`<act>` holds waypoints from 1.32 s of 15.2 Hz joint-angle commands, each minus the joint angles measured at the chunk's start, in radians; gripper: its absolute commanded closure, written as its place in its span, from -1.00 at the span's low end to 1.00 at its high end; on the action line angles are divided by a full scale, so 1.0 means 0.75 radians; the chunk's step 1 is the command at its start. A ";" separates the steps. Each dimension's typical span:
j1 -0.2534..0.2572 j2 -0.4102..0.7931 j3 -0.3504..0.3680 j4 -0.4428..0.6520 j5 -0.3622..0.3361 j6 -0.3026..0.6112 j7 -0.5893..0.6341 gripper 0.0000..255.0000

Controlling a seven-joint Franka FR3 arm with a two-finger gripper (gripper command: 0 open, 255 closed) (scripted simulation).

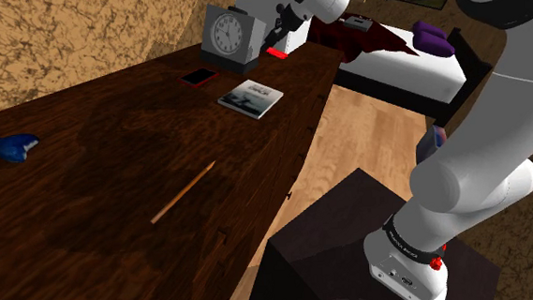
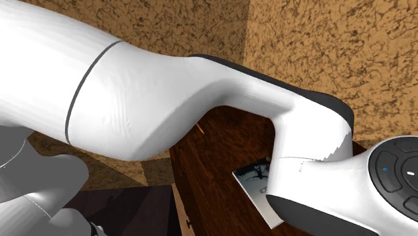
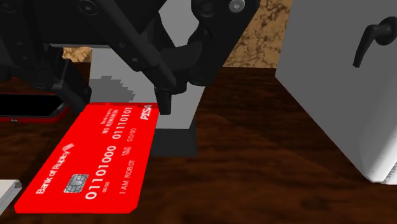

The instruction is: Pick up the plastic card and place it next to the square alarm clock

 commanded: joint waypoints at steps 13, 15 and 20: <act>-0.004 0.113 0.030 -0.101 0.076 0.203 -0.117 1.00; -0.006 0.132 0.036 -0.111 0.087 0.231 -0.135 1.00; -0.007 0.138 0.037 -0.113 0.091 0.239 -0.141 1.00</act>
